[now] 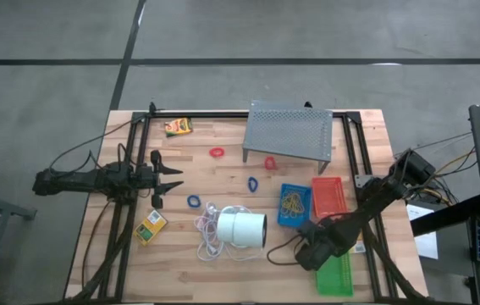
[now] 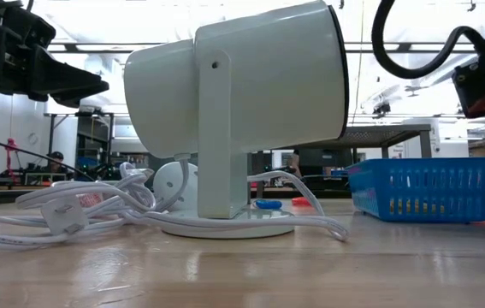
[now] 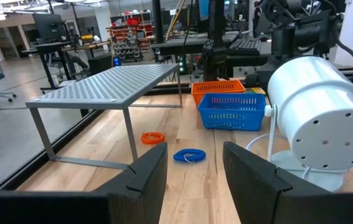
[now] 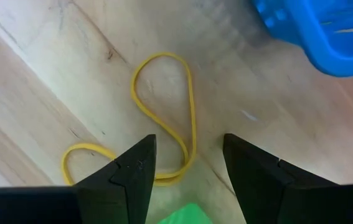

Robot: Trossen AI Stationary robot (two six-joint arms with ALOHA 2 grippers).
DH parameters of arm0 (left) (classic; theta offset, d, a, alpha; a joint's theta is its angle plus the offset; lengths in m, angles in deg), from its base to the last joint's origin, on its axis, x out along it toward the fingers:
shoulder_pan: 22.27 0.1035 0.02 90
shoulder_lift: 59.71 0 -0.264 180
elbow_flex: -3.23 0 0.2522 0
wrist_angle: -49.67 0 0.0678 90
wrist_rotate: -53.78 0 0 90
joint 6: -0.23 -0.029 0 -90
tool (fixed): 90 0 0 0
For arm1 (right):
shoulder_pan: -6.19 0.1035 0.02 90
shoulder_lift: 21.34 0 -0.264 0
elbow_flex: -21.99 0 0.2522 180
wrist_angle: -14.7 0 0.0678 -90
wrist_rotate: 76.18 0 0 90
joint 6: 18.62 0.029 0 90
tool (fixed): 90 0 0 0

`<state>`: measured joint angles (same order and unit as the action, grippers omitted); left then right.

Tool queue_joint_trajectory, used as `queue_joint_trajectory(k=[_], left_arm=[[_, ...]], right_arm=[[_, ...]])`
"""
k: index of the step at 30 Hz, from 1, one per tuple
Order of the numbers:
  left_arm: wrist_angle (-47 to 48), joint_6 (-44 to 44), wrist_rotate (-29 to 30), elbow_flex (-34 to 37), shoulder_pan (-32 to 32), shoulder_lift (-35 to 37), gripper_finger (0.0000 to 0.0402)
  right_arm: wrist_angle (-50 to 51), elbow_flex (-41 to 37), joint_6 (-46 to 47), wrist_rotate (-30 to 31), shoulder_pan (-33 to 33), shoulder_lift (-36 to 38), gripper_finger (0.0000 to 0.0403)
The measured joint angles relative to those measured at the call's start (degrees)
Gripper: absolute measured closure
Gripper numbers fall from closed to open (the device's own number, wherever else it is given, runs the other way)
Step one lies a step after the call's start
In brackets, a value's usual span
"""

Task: Pick & Place Office Desk Supplies
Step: Put the yellow rubberband into the blue bin

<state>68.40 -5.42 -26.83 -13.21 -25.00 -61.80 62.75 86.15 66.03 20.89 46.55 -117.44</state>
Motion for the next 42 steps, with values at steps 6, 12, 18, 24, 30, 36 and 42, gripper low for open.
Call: queue_joint_trajectory(k=[6,12,18,24,30,36,42], left_arm=[[0.0,0.0,0.0,0.0,0.0,0.0,0.0242],[0.0,0.0,0.0,0.0,0.0,0.0,0.0242],[0.0,0.0,0.0,0.0,0.0,0.0,0.0242],[0.0,0.0,0.0,0.0,0.0,0.0,0.0242],[0.0,0.0,0.0,0.0,0.0,0.0,0.0242],[0.0,0.0,0.0,0.0,0.0,0.0,0.0242],[0.0,0.0,0.0,0.0,0.0,0.0,0.0242]], right_arm=[[0.5,0.7,-1.1,0.2,0.0,-1.1,0.0218],[4.1,3.1,-1.3,0.2,0.0,-2.6,0.0219],[6.4,4.8,-2.3,0.2,0.0,-3.9,0.0249],[7.8,6.0,-1.9,0.4,0.0,-4.9,0.0305],[7.6,6.5,-1.9,0.5,0.0,-5.0,0.0364],[7.0,7.7,-2.2,0.8,-0.1,-5.0,0.0394],[8.4,8.6,-2.3,2.1,-0.1,-5.0,0.0394]])
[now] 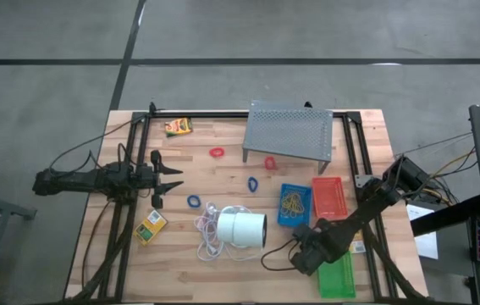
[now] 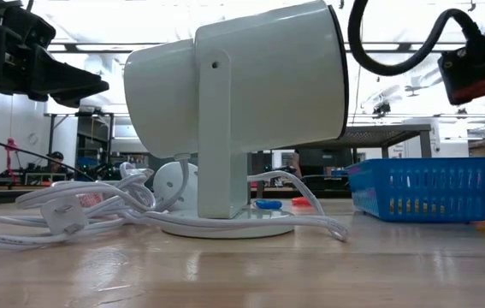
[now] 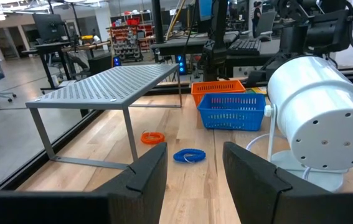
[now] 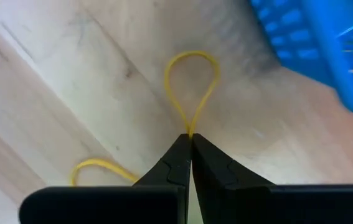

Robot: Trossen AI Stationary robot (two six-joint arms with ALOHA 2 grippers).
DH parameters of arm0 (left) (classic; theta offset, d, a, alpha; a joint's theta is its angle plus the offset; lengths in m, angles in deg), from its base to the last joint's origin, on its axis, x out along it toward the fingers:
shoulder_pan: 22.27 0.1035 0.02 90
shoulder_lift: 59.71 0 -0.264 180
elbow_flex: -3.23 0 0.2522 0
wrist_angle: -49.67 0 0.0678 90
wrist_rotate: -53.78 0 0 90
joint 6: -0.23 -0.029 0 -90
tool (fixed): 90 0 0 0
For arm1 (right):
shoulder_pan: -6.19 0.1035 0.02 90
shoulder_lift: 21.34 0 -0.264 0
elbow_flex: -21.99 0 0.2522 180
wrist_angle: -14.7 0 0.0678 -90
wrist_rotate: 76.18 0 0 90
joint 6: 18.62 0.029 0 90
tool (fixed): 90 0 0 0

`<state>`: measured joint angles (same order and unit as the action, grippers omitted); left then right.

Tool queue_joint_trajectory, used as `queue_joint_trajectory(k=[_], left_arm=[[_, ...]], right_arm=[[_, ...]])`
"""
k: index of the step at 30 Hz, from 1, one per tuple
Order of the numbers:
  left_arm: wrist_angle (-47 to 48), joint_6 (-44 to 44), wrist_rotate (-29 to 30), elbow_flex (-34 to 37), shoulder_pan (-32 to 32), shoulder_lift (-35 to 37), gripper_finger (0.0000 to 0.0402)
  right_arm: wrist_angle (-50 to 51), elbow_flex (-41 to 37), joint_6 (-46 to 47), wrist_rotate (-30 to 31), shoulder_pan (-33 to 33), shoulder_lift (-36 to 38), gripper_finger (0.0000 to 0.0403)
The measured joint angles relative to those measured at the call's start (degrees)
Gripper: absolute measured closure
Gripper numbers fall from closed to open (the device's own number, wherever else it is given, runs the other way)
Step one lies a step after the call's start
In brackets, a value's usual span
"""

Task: Pick & Place Office Desk Supplies
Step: Put the yellow rubberband into the blue bin

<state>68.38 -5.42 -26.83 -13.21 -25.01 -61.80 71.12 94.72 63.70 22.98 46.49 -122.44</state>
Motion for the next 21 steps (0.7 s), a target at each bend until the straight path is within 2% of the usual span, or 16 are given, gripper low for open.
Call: queue_joint_trajectory(k=[9,21], left_arm=[[0.0,0.0,0.0,0.0,0.0,0.0,0.0242],[0.0,0.0,0.0,0.0,0.0,0.0,0.0243]], right_arm=[[7.2,5.5,-0.9,3.3,0.0,0.1,0.0394],[19.9,15.8,-1.1,11.8,0.2,0.1,0.0394]])
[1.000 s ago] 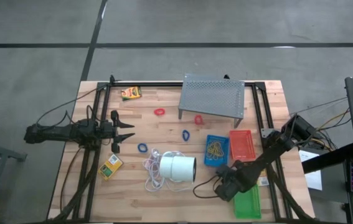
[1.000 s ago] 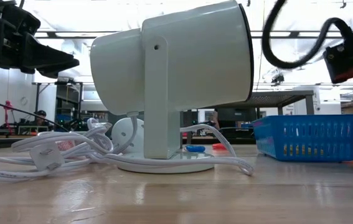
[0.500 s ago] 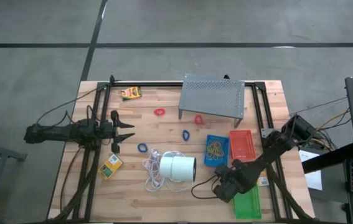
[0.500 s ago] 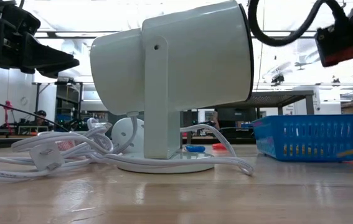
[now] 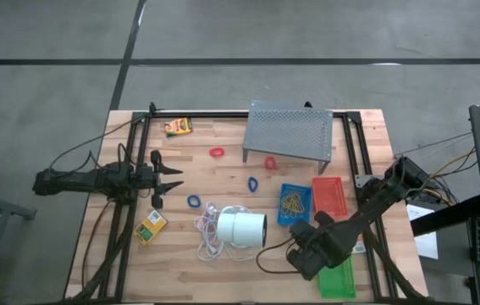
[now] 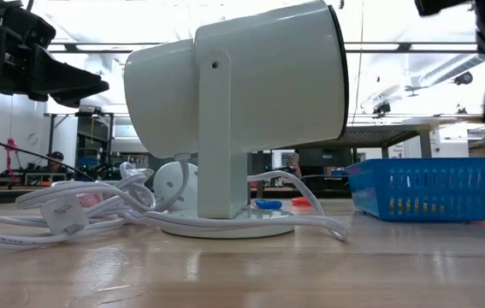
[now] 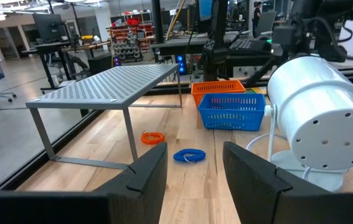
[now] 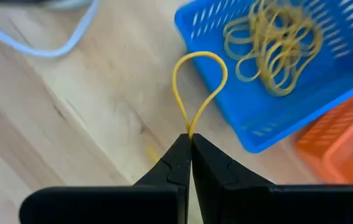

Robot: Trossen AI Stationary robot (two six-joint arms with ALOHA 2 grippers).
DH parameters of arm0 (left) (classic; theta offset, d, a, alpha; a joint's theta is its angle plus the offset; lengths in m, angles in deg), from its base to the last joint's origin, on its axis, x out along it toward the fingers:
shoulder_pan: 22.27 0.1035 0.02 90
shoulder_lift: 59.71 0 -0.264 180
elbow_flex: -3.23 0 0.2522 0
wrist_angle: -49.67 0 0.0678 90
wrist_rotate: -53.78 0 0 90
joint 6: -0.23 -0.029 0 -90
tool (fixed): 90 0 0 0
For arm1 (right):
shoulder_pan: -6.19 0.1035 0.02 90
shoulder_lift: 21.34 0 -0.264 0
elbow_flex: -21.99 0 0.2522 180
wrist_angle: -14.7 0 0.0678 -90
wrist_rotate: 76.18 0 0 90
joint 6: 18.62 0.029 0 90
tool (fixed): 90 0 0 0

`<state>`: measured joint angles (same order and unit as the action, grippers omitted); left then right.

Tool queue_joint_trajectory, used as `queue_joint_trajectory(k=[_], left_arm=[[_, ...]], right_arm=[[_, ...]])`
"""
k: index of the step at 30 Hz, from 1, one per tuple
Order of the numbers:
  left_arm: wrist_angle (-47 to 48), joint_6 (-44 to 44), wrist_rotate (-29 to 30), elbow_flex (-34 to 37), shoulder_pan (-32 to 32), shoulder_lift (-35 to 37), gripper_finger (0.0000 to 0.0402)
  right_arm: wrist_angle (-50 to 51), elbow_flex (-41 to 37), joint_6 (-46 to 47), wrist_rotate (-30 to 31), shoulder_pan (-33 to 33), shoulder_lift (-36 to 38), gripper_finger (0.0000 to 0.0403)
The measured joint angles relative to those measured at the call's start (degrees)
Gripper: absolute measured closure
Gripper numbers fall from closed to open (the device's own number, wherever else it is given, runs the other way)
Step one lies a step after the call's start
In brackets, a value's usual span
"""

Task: Pick & Place Office Desk Supplies
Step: Put the yellow rubberband into the blue bin

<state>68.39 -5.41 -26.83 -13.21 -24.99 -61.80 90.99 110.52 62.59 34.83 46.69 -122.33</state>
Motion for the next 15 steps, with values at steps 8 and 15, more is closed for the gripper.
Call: queue_joint_trajectory(k=[8,15], left_arm=[[0.0,0.0,0.0,0.0,0.0,0.0,0.0243],[0.0,0.0,0.0,0.0,0.0,0.0,0.0243]], right_arm=[[5.0,4.5,2.0,4.1,0.2,0.2,0.0394],[8.6,7.0,7.2,9.6,0.4,1.2,0.0395]])
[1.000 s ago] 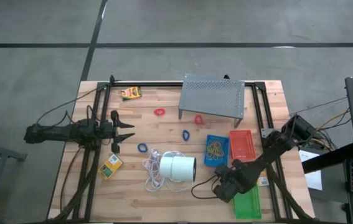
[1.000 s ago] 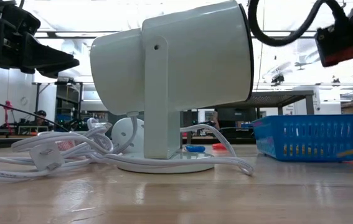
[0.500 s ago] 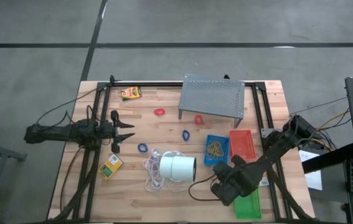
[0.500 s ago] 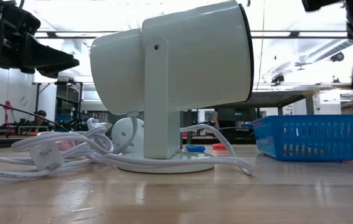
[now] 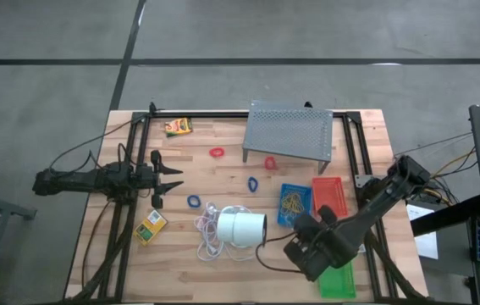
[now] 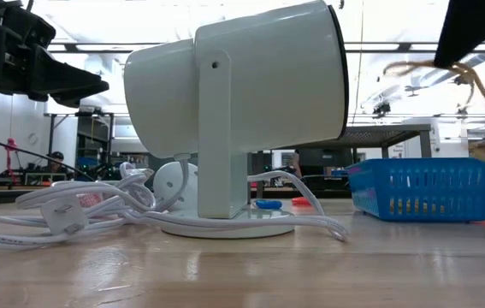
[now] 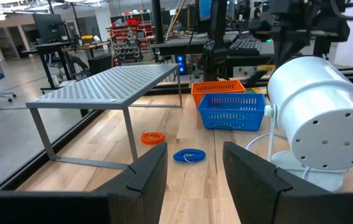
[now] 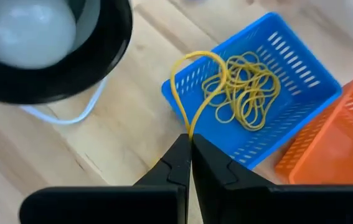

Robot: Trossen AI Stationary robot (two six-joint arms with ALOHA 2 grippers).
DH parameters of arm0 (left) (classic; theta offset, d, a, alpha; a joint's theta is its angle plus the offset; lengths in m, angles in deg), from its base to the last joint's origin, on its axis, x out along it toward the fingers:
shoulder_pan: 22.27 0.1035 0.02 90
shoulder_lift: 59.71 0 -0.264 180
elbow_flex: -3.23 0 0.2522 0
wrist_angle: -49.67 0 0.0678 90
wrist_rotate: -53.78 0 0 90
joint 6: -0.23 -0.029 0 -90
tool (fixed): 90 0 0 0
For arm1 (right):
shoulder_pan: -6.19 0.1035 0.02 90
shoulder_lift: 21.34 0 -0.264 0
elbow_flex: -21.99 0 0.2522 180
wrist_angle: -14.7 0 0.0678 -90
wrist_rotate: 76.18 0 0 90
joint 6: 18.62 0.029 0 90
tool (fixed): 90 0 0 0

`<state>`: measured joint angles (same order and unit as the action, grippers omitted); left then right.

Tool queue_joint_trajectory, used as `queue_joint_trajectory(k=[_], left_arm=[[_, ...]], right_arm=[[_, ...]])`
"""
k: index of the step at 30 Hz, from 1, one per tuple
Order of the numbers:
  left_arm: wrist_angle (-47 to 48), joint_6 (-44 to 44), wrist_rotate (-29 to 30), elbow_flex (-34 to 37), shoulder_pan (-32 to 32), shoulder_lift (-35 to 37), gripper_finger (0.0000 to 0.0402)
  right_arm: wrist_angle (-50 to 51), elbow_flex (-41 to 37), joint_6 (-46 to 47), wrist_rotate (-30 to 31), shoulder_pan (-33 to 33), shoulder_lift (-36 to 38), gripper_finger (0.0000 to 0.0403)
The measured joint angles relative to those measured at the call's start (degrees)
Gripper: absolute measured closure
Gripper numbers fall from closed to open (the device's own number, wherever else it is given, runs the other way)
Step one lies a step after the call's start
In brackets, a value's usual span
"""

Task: Pick & Place Office Desk Supplies
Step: Put the yellow rubberband into the blue bin

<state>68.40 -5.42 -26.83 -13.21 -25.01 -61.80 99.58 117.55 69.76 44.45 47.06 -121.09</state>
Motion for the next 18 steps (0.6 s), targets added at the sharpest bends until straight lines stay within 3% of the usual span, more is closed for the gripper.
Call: queue_joint_trajectory(k=[10,18], left_arm=[[0.0,0.0,0.0,0.0,0.0,0.0,0.0243],[0.0,0.0,0.0,0.0,0.0,0.0,0.0243]], right_arm=[[5.6,1.1,6.8,0.6,-2.5,1.1,0.0395],[7.6,1.1,6.8,0.9,-7.1,3.6,0.0395]])
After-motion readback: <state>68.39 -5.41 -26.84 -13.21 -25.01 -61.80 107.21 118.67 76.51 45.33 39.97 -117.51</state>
